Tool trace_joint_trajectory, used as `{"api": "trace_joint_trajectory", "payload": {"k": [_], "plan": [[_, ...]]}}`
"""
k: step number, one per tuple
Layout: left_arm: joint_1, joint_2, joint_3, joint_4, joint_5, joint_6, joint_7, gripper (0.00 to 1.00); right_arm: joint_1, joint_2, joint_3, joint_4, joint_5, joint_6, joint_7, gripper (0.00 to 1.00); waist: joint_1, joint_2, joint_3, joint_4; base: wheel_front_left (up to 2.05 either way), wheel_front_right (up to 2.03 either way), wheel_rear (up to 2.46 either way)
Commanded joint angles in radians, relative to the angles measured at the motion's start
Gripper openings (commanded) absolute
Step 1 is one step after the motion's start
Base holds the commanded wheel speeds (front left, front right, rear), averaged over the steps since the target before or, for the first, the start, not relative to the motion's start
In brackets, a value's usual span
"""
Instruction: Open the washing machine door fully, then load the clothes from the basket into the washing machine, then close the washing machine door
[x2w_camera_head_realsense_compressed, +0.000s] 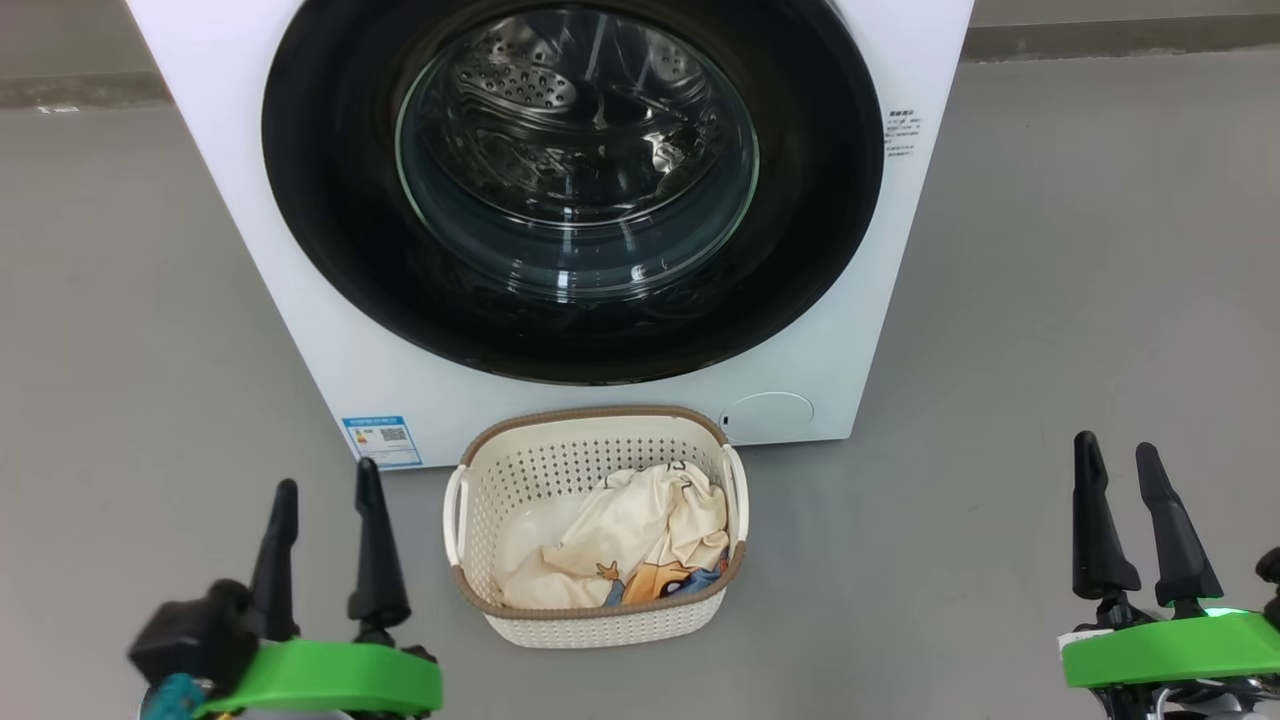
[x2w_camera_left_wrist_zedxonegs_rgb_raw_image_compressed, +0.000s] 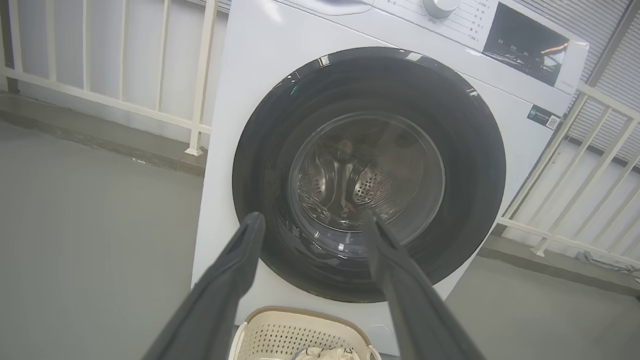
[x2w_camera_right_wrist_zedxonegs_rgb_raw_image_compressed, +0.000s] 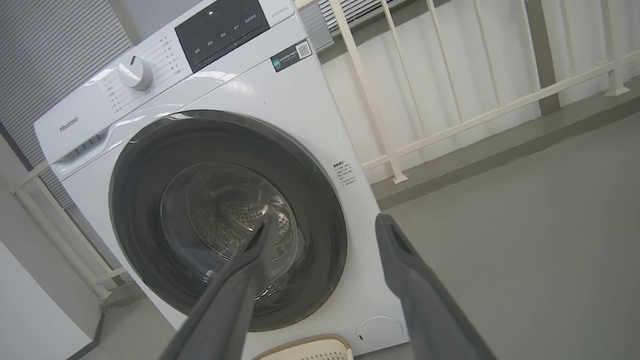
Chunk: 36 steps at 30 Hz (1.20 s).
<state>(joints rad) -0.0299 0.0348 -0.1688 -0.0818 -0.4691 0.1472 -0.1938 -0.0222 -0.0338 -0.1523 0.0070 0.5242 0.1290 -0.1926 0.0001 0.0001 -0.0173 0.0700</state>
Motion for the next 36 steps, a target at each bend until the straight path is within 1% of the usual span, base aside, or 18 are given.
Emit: {"api": "trace_joint_trajectory", "payload": {"k": [1, 4, 7, 9, 15, 18, 20, 22, 28, 36], "plan": [[-0.024, 0.012, 0.013, -0.024, 0.058, 0.014, -0.013, 1.00, -0.034, -0.014, 0.025, -0.036, -0.041, 0.002, -0.015, 1.00, -0.0001, -0.0001, -0.001, 0.001, 0.00, 0.00, 0.00], [-0.019, 0.013, -0.008, -0.003, 0.104, 0.022, -0.022, 1.00, -0.029, -0.014, 0.029, -0.030, -0.089, 0.002, -0.024, 1.00, -0.0001, -0.0001, -0.003, 0.003, 0.00, 0.00, 0.00], [-0.012, 0.013, -0.030, 0.030, 0.132, 0.016, -0.031, 1.00, -0.026, -0.015, 0.031, -0.018, -0.133, 0.002, -0.032, 1.00, -0.0001, -0.0001, -0.005, 0.004, 0.00, 0.00, 0.00], [-0.012, 0.013, -0.048, 0.046, 0.172, -0.003, -0.037, 1.00, -0.023, -0.015, 0.031, -0.006, -0.162, 0.002, -0.038, 1.00, -0.0001, -0.0001, -0.005, 0.004, 0.00, 0.00, 0.00], [-0.008, 0.015, -0.070, 0.100, 0.214, -0.006, -0.055, 1.00, -0.018, -0.016, 0.034, 0.053, -0.239, 0.002, -0.056, 1.00, -0.0001, -0.0001, -0.004, 0.007, 0.00, 0.00, 0.00], [-0.008, 0.015, -0.075, 0.119, 0.206, -0.009, -0.060, 1.00, -0.020, -0.016, 0.032, 0.070, -0.267, 0.002, -0.062, 1.00, -0.0001, -0.0001, -0.004, 0.008, 0.00, 0.00, 0.00], [-0.009, 0.015, -0.081, 0.137, 0.195, -0.013, -0.066, 1.00, -0.021, -0.016, 0.031, 0.088, -0.307, 0.002, -0.068, 1.00, -0.0001, -0.0001, -0.004, 0.008, 0.00, 0.00, 0.00], [-0.010, 0.015, -0.085, 0.157, 0.168, -0.022, -0.068, 1.00, -0.023, -0.016, 0.030, 0.105, -0.324, 0.002, -0.066, 1.00, -0.0001, -0.0001, -0.003, 0.009, 0.00, 0.00, 0.00], [-0.018, 0.015, -0.091, 0.224, 0.118, -0.043, -0.068, 1.00, -0.029, -0.016, 0.027, 0.148, -0.318, 0.002, -0.050, 1.00, -0.0001, -0.0001, -0.002, 0.004, 0.00, 0.00, 0.00], [-0.031, 0.015, -0.091, 0.240, 0.112, -0.045, -0.068, 1.00, -0.039, -0.016, 0.021, 0.165, -0.322, 0.002, -0.051, 1.00, -0.0001, -0.0001, 0.000, 0.000, 0.00, 0.00, 0.00]]}}
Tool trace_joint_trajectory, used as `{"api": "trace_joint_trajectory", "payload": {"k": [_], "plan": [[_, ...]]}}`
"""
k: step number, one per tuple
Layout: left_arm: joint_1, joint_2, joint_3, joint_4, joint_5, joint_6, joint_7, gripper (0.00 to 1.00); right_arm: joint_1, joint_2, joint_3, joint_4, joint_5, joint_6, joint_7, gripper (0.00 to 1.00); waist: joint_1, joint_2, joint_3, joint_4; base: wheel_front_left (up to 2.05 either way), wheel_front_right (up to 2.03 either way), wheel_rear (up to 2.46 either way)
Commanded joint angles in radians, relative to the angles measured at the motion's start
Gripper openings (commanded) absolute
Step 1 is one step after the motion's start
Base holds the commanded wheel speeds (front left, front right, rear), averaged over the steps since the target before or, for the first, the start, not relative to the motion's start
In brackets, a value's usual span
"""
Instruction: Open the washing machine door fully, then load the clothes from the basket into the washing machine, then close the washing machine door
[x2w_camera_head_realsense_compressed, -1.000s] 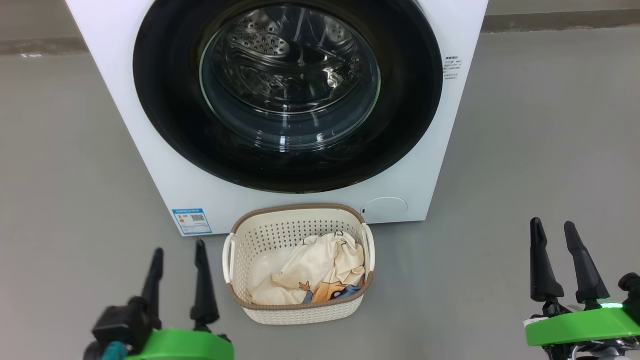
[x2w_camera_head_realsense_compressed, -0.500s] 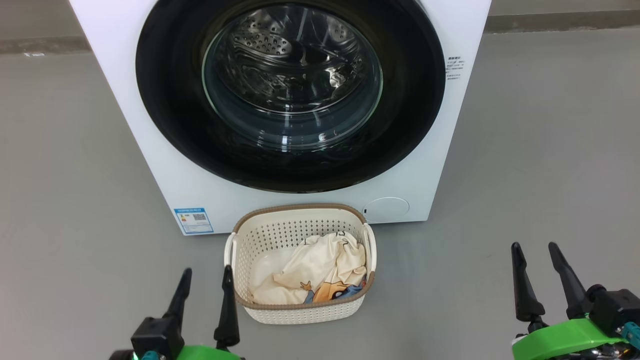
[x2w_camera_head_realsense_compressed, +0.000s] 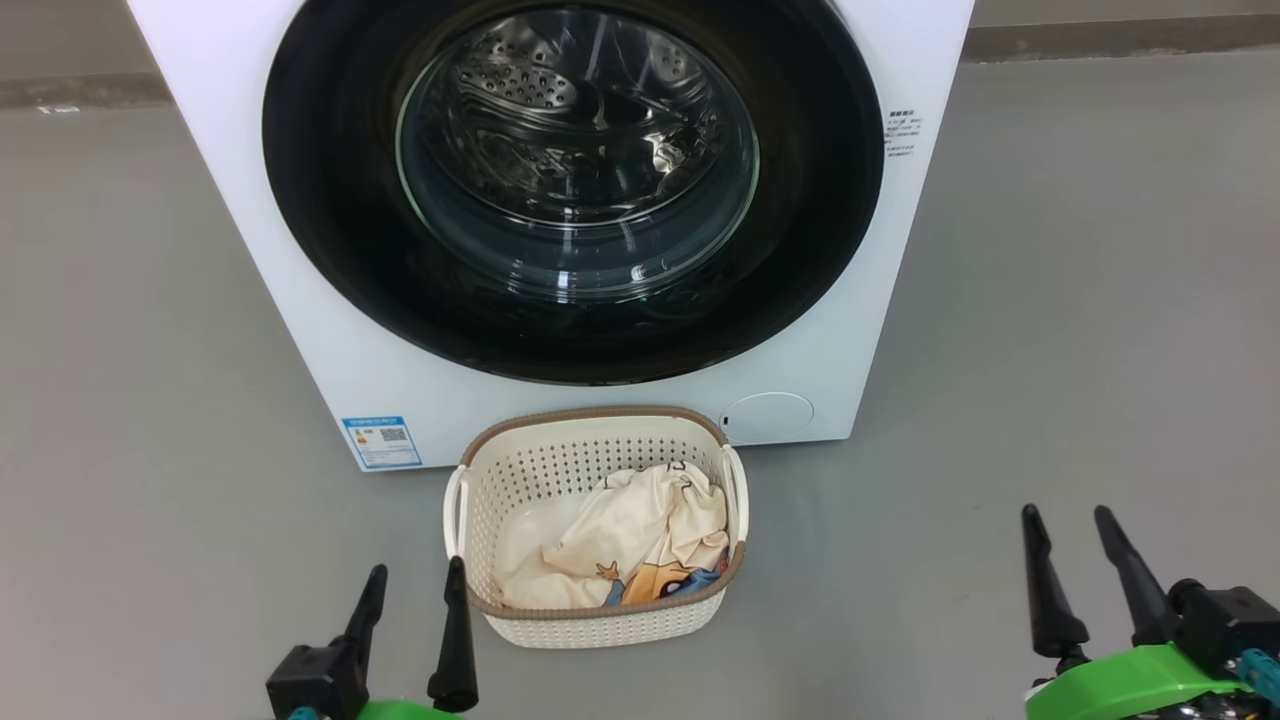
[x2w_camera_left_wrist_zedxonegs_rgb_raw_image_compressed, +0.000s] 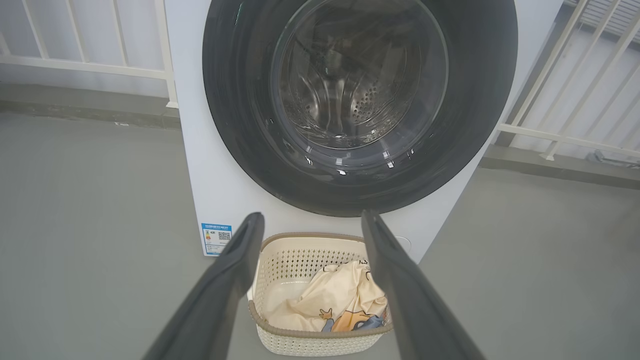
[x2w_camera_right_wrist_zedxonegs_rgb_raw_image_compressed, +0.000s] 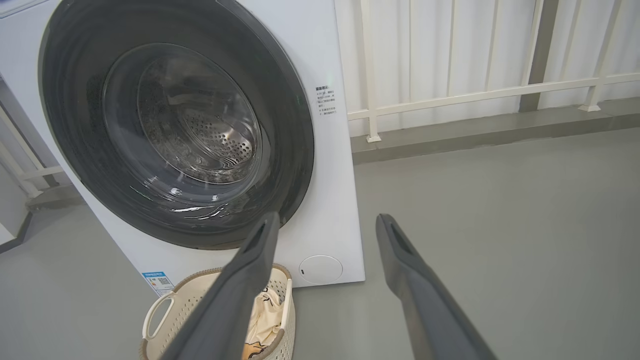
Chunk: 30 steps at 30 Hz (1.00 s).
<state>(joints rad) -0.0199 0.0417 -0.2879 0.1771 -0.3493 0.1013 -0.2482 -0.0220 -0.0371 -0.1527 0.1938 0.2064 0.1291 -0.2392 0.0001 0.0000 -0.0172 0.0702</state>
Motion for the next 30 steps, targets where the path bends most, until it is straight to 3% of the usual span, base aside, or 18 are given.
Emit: {"api": "trace_joint_trajectory", "payload": {"k": [1, 30], "plan": [[-0.041, 0.009, 0.029, -0.019, -0.007, 0.003, -0.014, 1.00, -0.042, -0.013, 0.017, -0.024, 0.000, 0.002, -0.006, 1.00, 0.0000, 0.0000, 0.000, 0.000, 0.00, 0.00, 0.00], [-0.038, 0.009, 0.036, -0.018, -0.024, 0.007, -0.014, 1.00, -0.048, -0.013, 0.025, -0.016, 0.010, 0.002, -0.018, 1.00, 0.0000, 0.0000, -0.007, 0.003, 0.00, 0.00, 0.00]]}}
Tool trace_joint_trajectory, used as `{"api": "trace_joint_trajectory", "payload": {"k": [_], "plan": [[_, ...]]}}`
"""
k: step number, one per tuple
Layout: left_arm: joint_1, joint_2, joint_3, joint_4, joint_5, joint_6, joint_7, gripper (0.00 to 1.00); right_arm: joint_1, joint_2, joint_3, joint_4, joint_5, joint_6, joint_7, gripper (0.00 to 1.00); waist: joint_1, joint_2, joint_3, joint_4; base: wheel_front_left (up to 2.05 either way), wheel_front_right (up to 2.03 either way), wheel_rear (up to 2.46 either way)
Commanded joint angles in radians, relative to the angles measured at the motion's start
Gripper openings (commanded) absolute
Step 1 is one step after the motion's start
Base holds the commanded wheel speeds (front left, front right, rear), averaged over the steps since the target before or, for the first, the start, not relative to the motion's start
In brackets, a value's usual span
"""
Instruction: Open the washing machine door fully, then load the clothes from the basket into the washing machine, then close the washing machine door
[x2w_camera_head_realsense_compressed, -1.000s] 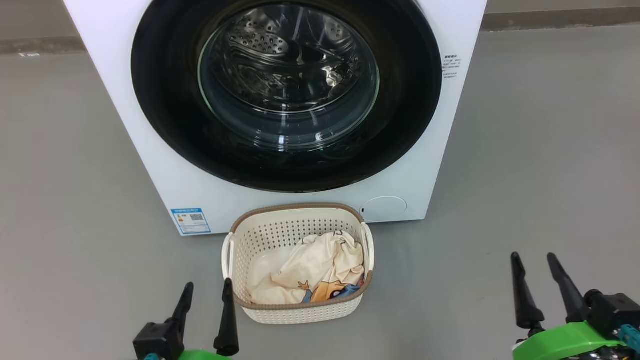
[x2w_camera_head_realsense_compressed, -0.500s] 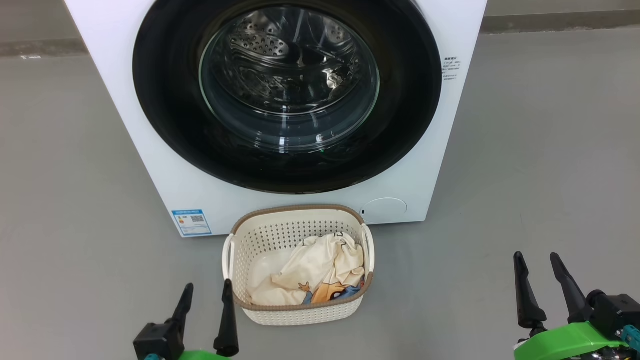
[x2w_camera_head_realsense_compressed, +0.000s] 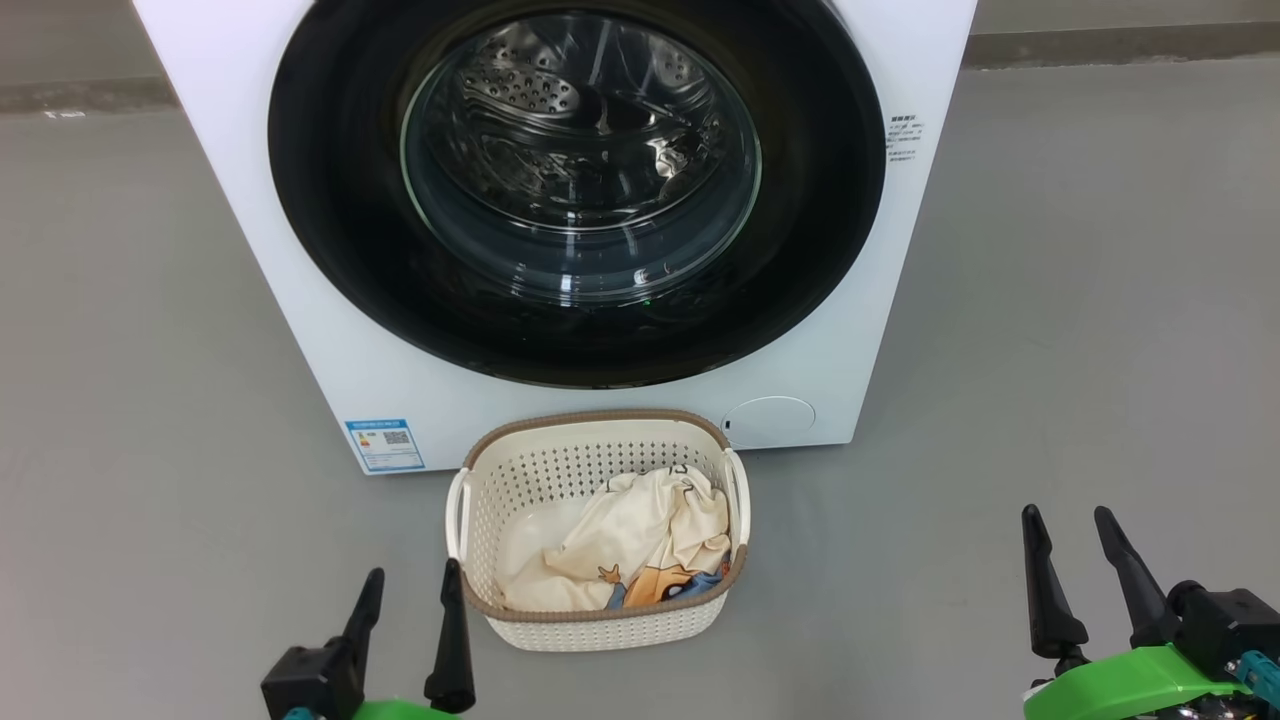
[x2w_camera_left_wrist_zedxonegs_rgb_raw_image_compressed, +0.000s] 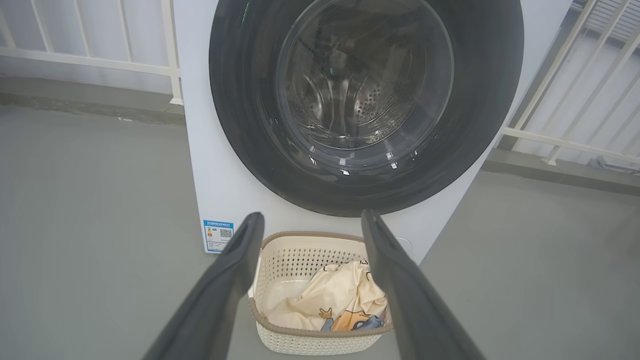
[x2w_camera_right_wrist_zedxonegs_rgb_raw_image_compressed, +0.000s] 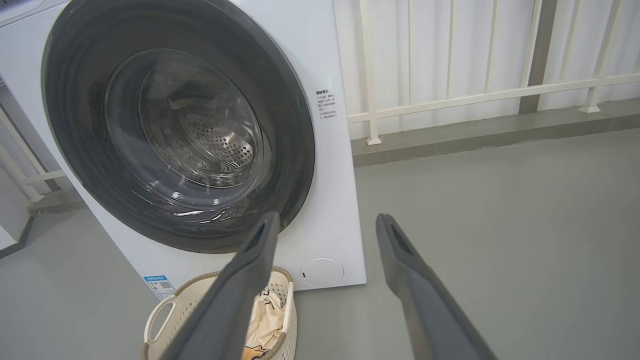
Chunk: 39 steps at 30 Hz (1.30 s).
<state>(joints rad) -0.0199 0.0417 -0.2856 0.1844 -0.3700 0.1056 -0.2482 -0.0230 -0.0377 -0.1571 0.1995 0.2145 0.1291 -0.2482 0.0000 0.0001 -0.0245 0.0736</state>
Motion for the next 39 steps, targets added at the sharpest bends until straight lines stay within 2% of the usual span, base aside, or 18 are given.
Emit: {"api": "trace_joint_trajectory", "payload": {"k": [1, 10, 13, 19, 35, 39], "plan": [[-0.038, 0.009, 0.034, -0.025, -0.004, 0.001, -0.014, 1.00, -0.048, -0.013, 0.030, -0.021, 0.001, 0.002, -0.009, 1.00, 0.0000, -0.0001, 0.000, 0.000, 0.00, 0.00, 0.00], [-0.035, 0.009, 0.036, -0.022, -0.036, -0.009, -0.014, 1.00, -0.050, -0.013, 0.032, -0.021, 0.002, 0.002, -0.010, 1.00, 0.0000, -0.0001, -0.001, -0.002, 0.00, 0.00, 0.00], [-0.031, 0.009, 0.026, -0.025, -0.057, -0.028, -0.014, 1.00, -0.050, -0.013, 0.033, -0.021, 0.002, 0.002, -0.010, 1.00, 0.0000, -0.0001, -0.002, -0.003, 0.04, 0.04, -0.08], [-0.032, 0.009, 0.028, -0.026, -0.047, -0.032, -0.014, 1.00, -0.047, -0.013, 0.030, -0.021, 0.002, 0.002, -0.010, 1.00, 0.0000, -0.0001, -0.001, -0.002, 0.37, 0.37, -0.75], [-0.029, 0.009, 0.048, -0.042, -0.049, -0.019, -0.014, 1.00, -0.048, -0.013, 0.039, -0.016, 0.004, 0.002, -0.011, 1.00, 0.0000, -0.0001, -0.003, -0.007, 1.34, 0.77, -2.11], [-0.028, 0.009, 0.068, -0.072, -0.044, 0.000, -0.014, 1.00, -0.048, -0.013, 0.043, -0.014, 0.006, 0.002, -0.011, 1.00, 0.0000, -0.0001, -0.001, -0.009, 1.85, -0.02, -1.83]]}}
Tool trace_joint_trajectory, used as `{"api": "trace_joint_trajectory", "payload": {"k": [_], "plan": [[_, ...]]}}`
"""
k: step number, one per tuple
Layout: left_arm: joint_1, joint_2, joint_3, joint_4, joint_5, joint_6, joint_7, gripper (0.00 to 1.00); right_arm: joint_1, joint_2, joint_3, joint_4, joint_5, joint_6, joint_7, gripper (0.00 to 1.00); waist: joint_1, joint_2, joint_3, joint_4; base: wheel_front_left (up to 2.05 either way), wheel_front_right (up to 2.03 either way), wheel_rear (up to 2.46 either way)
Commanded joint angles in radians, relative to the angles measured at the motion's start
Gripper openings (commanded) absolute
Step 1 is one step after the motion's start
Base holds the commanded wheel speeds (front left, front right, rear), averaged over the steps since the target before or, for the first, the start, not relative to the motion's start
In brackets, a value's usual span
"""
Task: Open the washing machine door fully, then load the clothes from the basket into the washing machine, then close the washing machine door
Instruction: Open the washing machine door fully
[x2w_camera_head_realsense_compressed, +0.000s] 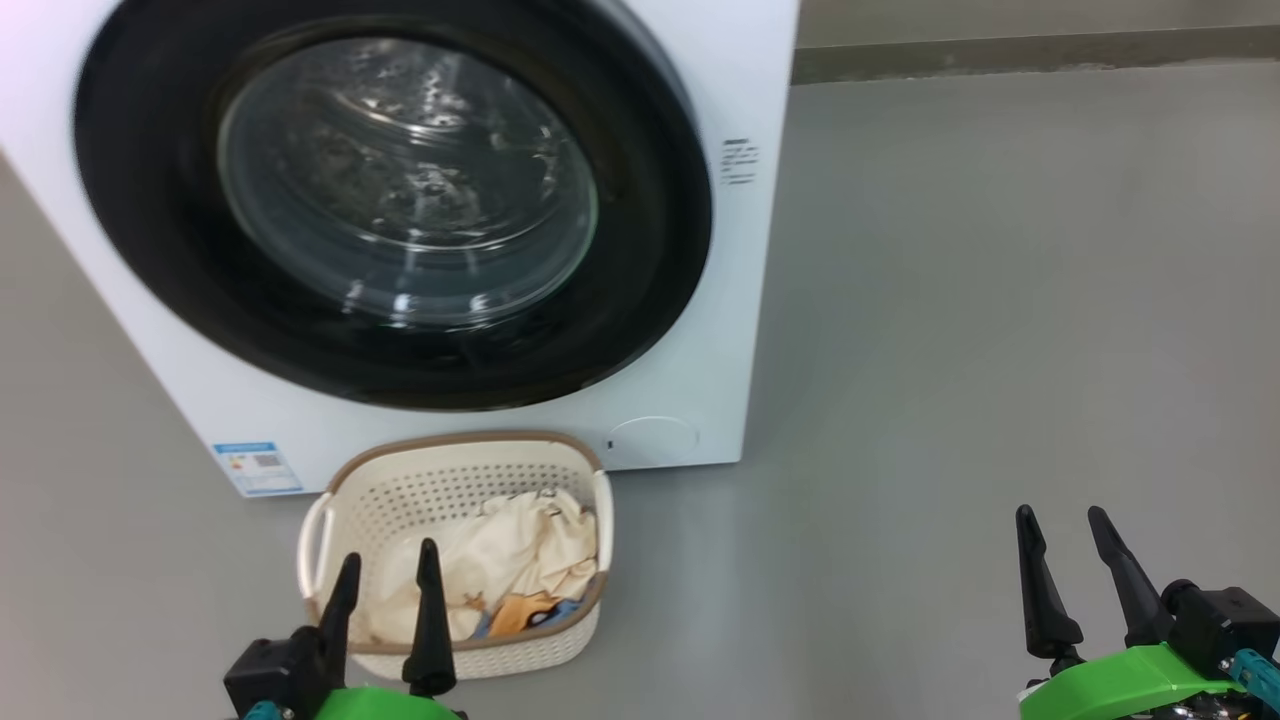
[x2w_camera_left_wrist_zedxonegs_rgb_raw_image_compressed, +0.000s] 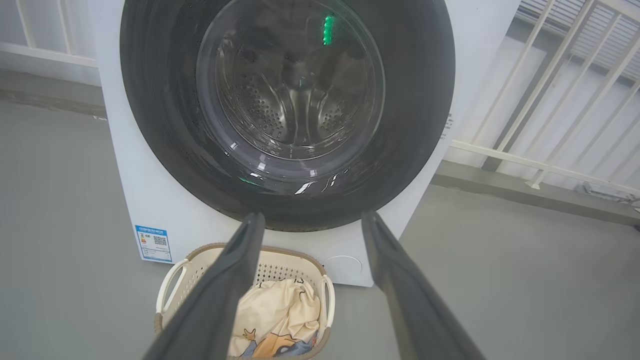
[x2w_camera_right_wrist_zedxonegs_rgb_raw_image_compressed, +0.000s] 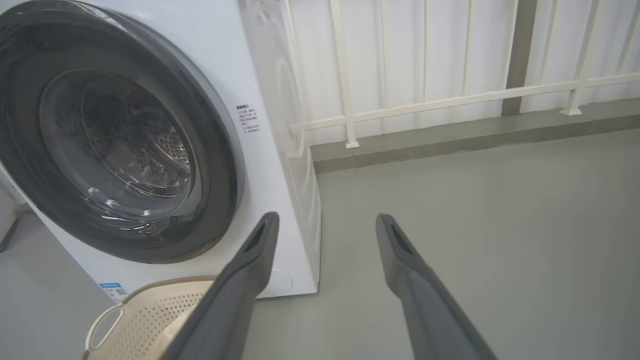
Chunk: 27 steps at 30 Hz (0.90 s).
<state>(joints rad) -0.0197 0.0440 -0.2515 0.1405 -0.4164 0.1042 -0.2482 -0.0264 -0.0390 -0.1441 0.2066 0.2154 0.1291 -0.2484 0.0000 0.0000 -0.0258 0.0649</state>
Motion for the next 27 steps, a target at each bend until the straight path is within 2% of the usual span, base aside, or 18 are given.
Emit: {"api": "trace_joint_trajectory", "payload": {"k": [1, 8, 27], "plan": [[-0.028, 0.006, 0.033, -0.030, 0.005, -0.001, -0.014, 1.00, -0.044, -0.011, 0.031, -0.021, 0.006, 0.002, -0.011, 1.00, 0.0000, 0.0000, 0.000, 0.000, 1.37, 0.07, -1.44], [-0.022, 0.006, 0.023, -0.028, 0.023, -0.004, -0.014, 1.00, -0.041, -0.011, 0.038, -0.021, 0.006, 0.002, -0.012, 1.00, 0.0000, 0.0000, -0.002, 0.002, 0.58, 0.23, -0.81], [-0.019, 0.006, 0.018, -0.005, 0.023, 0.003, -0.014, 1.00, -0.045, -0.011, 0.043, -0.019, 0.002, 0.002, -0.012, 1.00, 0.0000, 0.0000, -0.008, 0.007, 0.01, 0.01, -0.01]]}}
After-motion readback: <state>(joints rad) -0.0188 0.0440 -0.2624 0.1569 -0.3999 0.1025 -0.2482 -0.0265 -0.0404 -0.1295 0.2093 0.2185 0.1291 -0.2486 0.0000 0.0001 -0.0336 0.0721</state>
